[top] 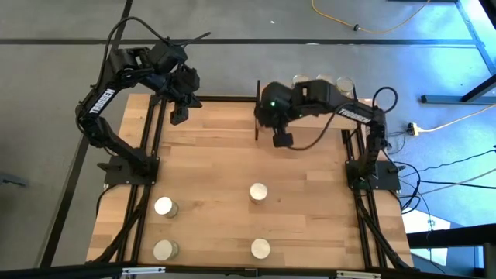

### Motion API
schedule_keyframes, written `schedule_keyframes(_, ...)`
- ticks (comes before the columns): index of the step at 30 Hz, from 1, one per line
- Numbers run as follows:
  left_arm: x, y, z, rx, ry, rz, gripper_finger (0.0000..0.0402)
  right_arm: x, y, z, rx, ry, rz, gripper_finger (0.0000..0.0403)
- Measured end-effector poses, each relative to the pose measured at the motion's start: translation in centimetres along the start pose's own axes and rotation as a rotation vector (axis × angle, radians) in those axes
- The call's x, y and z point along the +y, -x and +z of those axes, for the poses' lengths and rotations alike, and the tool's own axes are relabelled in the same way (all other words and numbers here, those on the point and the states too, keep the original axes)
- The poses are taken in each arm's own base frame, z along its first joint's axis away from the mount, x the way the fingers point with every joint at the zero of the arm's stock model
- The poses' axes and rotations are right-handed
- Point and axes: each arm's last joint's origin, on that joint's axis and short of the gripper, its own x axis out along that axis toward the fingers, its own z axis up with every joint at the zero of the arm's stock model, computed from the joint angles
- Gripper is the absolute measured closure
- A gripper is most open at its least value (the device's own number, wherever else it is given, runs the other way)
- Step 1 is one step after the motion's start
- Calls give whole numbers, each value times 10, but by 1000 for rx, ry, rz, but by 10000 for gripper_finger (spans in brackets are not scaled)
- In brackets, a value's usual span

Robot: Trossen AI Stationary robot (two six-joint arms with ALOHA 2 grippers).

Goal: Pick and place cans onto a shelf
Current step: Put the top canned pineapple on the shelf

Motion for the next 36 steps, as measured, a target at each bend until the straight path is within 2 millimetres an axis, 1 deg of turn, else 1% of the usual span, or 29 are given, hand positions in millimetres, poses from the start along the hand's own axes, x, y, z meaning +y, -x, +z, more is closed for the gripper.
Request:
schedule_keyframes(5,0,0,0,0,0,0,402,-29,-5,-16,49,-106,-31,403)
schedule_keyframes(9,0,0,0,0,0,0,402,-51,-12,-29,60,-149,-32,403)
schedule_keyframes(12,0,0,0,0,-1,0,402,-64,-18,-37,60,-180,-32,403)
schedule_keyframes(14,0,0,0,1,-1,0,402,-70,-27,-42,72,-178,-31,403)
schedule_keyframes(17,0,0,0,0,-1,0,402,-74,-41,-47,64,-177,10,403)
schedule_keyframes(23,0,0,0,1,2,0,402,-74,-64,-51,69,-178,28,403)
schedule_keyframes(29,0,0,0,1,4,0,402,-74,-67,-52,71,-177,26,401)
schedule_keyframes(36,0,0,0,1,4,0,402,-73,-67,-52,76,-180,27,376)
